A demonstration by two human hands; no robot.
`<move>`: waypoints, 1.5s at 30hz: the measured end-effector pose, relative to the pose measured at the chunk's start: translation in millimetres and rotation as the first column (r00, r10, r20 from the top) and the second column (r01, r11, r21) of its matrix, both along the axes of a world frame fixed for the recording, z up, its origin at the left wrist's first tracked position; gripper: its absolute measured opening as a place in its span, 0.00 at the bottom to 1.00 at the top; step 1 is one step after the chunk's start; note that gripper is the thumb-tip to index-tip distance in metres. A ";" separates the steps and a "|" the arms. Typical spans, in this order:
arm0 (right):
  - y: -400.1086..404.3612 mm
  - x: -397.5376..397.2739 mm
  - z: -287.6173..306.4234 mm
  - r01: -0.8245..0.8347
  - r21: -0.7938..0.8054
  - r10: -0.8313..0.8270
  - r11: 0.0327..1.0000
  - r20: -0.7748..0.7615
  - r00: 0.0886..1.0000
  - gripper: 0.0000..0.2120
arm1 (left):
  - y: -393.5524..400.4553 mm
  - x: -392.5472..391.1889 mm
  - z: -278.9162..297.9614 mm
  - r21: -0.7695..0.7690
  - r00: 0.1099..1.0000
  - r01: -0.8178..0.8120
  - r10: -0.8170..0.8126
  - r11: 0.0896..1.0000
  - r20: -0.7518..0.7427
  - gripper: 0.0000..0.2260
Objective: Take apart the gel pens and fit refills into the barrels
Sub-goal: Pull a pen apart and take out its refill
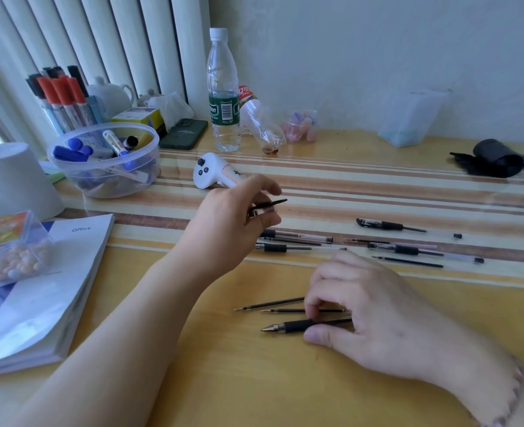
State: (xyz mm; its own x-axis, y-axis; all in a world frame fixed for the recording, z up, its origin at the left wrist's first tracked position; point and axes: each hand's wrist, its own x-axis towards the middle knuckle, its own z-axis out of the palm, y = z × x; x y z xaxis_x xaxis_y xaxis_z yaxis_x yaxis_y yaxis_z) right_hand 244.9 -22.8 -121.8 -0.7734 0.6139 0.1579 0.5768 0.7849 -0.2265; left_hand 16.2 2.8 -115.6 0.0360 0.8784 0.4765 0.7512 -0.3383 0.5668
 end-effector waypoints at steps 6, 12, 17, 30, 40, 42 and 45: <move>7.2 7.4 4.4 0.056 -0.016 -0.058 0.998 -0.117 0.991 0.13 | -2.8 3.2 0.3 -0.035 0.997 0.067 -0.069 0.997 -0.043 0.09; 10.7 15.1 9.1 0.003 -0.062 -0.011 0.998 -0.133 0.991 0.12 | -5.0 3.7 -0.5 -0.038 0.990 0.119 -0.122 0.992 -0.067 0.07; 7.7 10.2 4.2 -0.014 0.016 0.013 1.000 0.025 1.000 0.13 | -5.3 3.3 1.1 -0.051 0.985 0.146 -0.150 0.988 -0.086 0.07; 24.0 24.4 10.4 0.278 -0.021 -0.265 0.960 -0.384 0.884 0.02 | -3.1 8.8 -0.8 -0.183 0.890 0.387 -0.315 0.904 0.329 0.05; 26.0 27.1 12.7 0.290 -0.005 -0.263 0.957 -0.439 0.859 0.03 | -5.2 9.4 1.4 -0.175 0.938 0.303 -0.260 0.937 0.231 0.06; 26.0 27.7 13.5 0.300 -0.008 -0.271 0.954 -0.454 0.849 0.03 | -5.3 9.6 1.3 -0.172 0.939 0.302 -0.262 0.938 0.224 0.06; 24.8 26.6 13.6 0.288 -0.006 -0.259 0.958 -0.451 0.854 0.03 | -6.1 13.7 0.0 -0.176 0.936 0.335 -0.305 0.926 0.174 0.05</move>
State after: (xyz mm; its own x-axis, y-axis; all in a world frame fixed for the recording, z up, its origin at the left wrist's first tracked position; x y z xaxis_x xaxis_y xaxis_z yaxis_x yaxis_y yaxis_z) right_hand 271.5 2.0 -108.2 -0.4158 0.7688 0.4858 0.6205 0.6304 -0.4665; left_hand 29.9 -3.3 -115.7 0.2763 0.9086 0.3133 0.5290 -0.4159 0.7397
